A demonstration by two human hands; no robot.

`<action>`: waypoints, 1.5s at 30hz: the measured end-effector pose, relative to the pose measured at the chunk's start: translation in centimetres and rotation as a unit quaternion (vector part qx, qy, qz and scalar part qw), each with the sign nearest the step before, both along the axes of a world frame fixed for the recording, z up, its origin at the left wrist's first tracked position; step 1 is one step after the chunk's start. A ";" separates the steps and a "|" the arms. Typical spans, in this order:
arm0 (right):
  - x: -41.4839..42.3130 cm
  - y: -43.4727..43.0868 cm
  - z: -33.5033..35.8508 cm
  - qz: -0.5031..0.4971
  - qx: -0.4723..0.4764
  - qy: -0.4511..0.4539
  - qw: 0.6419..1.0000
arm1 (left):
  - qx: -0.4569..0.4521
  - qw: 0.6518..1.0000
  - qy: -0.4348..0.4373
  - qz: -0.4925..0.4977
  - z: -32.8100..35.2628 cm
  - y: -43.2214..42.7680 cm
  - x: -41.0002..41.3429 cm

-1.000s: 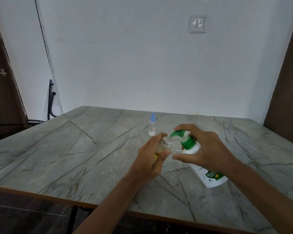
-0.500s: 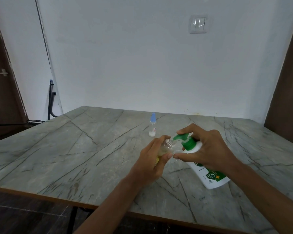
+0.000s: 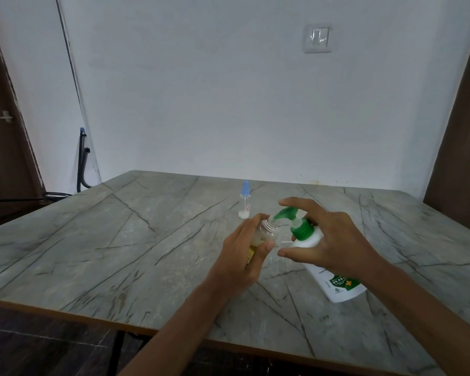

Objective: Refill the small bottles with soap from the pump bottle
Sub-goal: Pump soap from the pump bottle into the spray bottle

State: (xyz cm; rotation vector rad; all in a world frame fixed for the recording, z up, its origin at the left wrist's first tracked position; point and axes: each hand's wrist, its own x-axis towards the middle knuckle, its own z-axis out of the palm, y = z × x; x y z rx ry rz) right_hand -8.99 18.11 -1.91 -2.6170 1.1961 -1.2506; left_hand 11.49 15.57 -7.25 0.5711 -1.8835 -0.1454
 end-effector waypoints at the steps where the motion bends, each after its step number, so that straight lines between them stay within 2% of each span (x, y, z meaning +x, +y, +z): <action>1: 0.0 0.0 0.0 0.000 0.000 0.000 1.000 | 0.001 1.000 0.001 0.000 0.0 0.0 0.0; 13: -0.1 -0.2 0.0 0.011 0.020 -0.039 0.999 | 0.002 1.000 -0.010 0.001 -0.1 0.0 0.2; 19: 0.1 -0.1 0.3 0.028 0.001 -0.053 0.998 | 0.013 0.999 -0.033 -0.007 0.0 0.2 0.2; 30: 0.0 -0.1 0.1 0.005 0.002 0.009 1.000 | 0.006 1.000 -0.005 0.010 0.3 0.3 0.0; 45: 0.2 0.3 0.4 0.027 0.009 -0.049 0.998 | 0.012 1.000 -0.028 -0.007 0.1 0.4 0.2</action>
